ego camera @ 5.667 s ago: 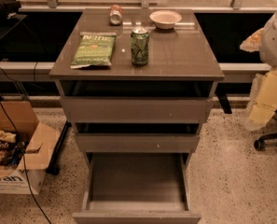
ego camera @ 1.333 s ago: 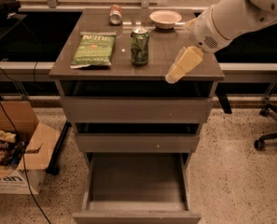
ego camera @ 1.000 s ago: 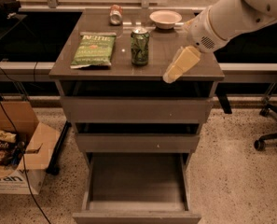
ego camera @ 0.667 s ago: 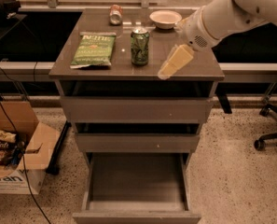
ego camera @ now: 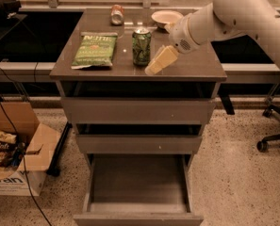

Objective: Place green can into bottom drawer

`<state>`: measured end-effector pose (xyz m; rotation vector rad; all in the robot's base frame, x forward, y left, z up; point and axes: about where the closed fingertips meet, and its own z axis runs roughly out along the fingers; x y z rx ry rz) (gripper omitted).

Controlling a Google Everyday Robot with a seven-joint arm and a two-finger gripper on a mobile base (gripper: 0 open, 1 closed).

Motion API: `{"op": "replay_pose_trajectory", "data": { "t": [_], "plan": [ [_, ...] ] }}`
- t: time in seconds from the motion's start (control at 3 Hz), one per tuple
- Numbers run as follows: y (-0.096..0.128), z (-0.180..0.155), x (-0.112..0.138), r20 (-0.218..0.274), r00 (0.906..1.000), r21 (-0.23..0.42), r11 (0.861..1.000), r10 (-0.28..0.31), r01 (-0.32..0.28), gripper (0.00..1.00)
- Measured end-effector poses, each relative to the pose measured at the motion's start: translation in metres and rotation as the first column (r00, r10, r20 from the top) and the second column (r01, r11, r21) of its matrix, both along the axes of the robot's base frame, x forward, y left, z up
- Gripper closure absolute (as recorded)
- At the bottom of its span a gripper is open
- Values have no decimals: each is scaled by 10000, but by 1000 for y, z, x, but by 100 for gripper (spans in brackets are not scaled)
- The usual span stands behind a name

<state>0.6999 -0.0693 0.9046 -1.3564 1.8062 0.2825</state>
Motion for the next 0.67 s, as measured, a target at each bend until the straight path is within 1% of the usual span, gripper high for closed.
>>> {"op": "replay_pose_trajectory", "data": {
  "t": [0.33, 0.67],
  "plan": [
    [20, -14, 21, -101, 9995, 429, 9986, 315, -310, 0],
    [42, -24, 42, -186, 9974, 852, 9941, 695, -677, 0]
  ]
}}
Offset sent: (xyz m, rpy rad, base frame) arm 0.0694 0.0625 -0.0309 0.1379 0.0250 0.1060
